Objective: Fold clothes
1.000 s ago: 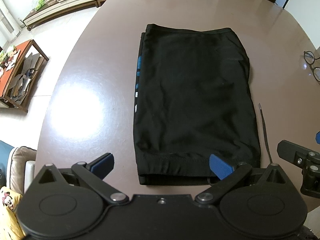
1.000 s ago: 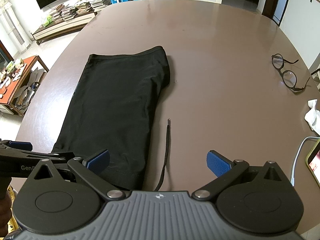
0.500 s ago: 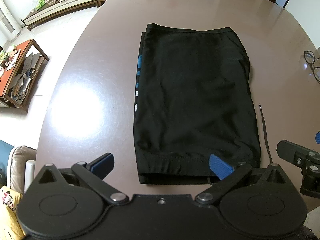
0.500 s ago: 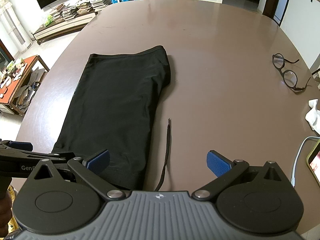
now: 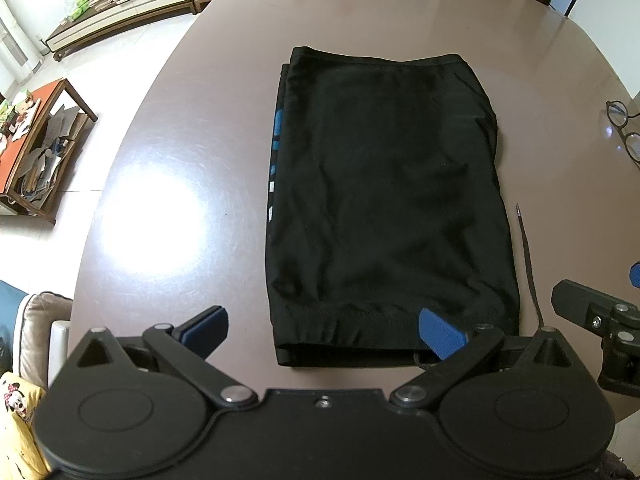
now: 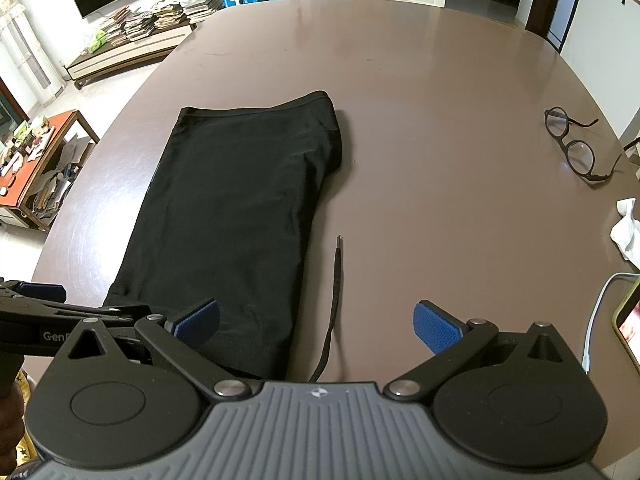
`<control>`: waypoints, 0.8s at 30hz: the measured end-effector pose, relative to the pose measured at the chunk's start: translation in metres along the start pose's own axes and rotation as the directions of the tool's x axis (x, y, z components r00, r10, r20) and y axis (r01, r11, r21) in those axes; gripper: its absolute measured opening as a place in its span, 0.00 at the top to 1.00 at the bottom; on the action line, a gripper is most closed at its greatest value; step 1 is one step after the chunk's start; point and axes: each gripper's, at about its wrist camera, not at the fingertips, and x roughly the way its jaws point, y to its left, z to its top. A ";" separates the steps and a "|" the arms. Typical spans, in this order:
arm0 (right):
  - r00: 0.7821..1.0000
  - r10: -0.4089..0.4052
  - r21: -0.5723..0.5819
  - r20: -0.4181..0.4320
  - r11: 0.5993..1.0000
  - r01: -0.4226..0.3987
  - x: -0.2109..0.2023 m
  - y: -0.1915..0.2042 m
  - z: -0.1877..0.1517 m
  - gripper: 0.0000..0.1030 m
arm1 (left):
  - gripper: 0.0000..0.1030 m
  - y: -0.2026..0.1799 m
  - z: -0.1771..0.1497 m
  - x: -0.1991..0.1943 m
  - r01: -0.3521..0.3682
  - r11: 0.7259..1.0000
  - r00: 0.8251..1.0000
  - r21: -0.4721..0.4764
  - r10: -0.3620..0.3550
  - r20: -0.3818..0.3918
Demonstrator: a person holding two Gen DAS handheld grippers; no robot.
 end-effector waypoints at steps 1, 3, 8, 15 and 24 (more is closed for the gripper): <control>1.000 0.000 0.000 0.000 1.000 0.000 0.000 0.000 0.000 0.00 | 0.01 0.000 0.000 0.000 0.000 1.000 1.000 0.000 0.000 0.000; 1.000 0.000 -0.001 0.001 1.000 0.000 0.000 0.001 0.000 0.00 | 0.01 0.000 -0.001 0.000 0.000 1.000 1.000 0.000 0.000 0.000; 1.000 0.001 0.001 0.000 1.000 -0.001 0.000 0.000 -0.001 0.00 | 0.01 -0.001 0.000 0.000 0.000 1.000 1.000 -0.001 0.000 -0.001; 1.000 0.001 0.008 0.002 1.000 -0.001 -0.001 -0.002 0.000 0.00 | 0.01 -0.003 0.001 -0.002 -0.001 1.000 1.000 0.007 0.001 0.006; 1.000 0.003 -0.003 -0.006 1.000 -0.003 0.001 0.000 0.001 0.00 | 0.01 -0.001 0.001 0.000 -0.001 1.000 1.000 -0.006 0.001 -0.005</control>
